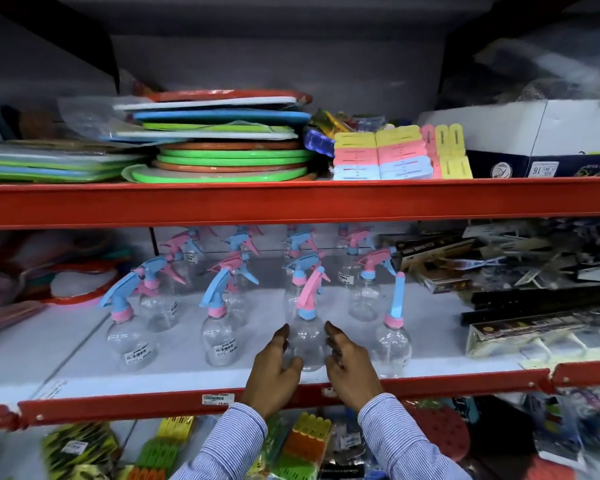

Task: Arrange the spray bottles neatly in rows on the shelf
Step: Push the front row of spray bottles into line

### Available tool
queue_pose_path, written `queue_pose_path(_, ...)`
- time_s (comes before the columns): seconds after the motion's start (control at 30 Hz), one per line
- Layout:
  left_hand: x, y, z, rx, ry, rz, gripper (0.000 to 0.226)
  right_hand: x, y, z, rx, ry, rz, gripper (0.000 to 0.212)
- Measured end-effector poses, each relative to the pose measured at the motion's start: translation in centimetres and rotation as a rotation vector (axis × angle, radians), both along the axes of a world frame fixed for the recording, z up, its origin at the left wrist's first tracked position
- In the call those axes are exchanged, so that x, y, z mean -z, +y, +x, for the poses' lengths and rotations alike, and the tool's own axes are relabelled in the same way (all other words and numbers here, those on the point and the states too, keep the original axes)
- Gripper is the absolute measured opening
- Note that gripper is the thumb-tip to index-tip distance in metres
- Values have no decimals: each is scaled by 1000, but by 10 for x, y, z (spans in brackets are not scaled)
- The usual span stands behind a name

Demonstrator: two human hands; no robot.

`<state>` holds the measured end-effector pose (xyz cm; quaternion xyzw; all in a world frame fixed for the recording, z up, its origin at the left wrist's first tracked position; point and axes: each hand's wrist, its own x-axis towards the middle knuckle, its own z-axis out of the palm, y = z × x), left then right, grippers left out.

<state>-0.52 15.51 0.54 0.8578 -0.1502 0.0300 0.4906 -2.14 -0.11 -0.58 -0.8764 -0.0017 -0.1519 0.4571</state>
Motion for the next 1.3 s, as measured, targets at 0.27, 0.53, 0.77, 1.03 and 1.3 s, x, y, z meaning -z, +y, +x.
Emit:
queue_pose_path(0.27,3,0,-19,-19,-54,11,58,6,-5,-12,-38,-16,-16,59)
queue_pose_path(0.53,4,3,-32,-51,-114,93,60,6,-5,-26,-58,-42,-61,64)
queue_pose_path(0.77,21,29,-56,-245,-401,302,58,14,7,-54,-16,-411,-349,61)
queue_pose_path(1.03,28,91,-67,-419,-467,658,75,16,62,-47,-184,-427,-579,64)
queue_pose_path(1.3,38,139,-36,-296,-418,688,78,24,123,-16,-97,-321,-616,63)
